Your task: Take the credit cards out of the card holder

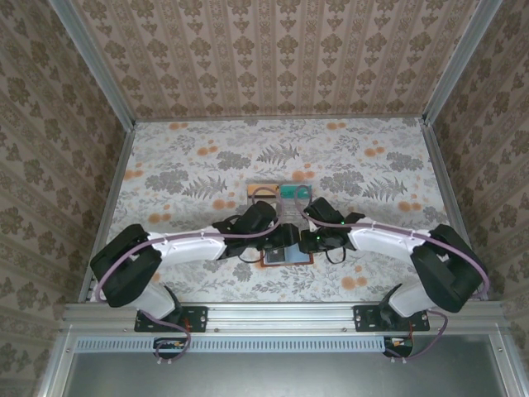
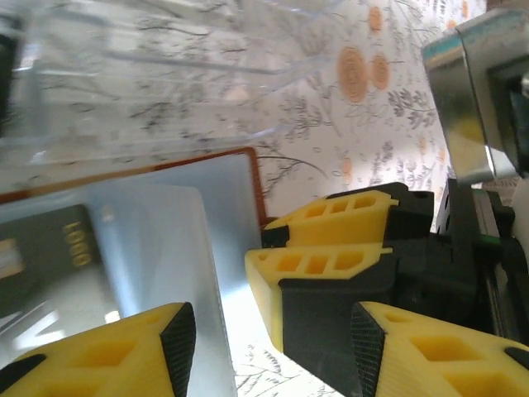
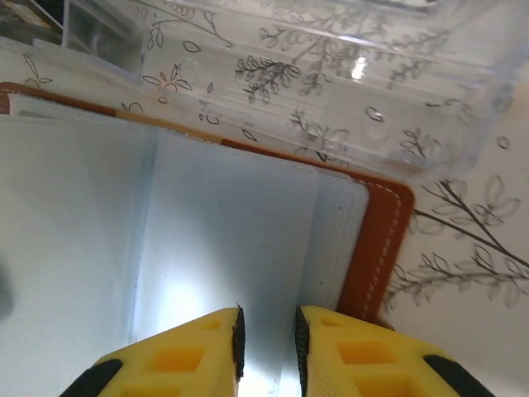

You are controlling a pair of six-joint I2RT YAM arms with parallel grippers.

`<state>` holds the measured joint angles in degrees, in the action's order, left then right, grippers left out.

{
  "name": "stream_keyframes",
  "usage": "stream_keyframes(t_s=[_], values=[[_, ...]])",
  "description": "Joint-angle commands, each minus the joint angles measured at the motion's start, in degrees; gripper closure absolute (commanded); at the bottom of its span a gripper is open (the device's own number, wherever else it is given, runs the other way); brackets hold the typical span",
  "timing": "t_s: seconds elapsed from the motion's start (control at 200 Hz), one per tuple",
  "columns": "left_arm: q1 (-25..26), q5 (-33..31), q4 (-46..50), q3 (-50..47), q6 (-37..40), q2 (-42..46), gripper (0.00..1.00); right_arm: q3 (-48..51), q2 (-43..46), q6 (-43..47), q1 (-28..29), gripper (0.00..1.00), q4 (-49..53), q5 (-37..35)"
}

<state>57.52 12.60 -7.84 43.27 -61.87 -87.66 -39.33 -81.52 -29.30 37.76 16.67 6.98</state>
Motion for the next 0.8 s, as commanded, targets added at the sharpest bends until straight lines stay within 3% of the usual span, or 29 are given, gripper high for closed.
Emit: stream_keyframes(t_s=[0.0,0.175,0.38,0.795], values=[[1.02,1.72,-1.73,2.85,1.44,-3.06,0.46,1.91,6.33,-2.19,-1.14,0.73,1.62,-3.75],[2.05,3.28,-4.72,3.87,0.26,-7.45,0.47,4.61,13.11,-3.49,-2.81,0.71,2.81,-3.92],[2.45,2.02,-6.22,0.60,-1.11,-6.62,0.48,4.83,14.03,-4.54,-2.95,0.71,2.88,-2.68],[1.16,-6.37,4.40,-10.44,-0.78,12.42,0.51,0.13,11.00,-6.99,-1.19,0.71,0.14,2.84]])
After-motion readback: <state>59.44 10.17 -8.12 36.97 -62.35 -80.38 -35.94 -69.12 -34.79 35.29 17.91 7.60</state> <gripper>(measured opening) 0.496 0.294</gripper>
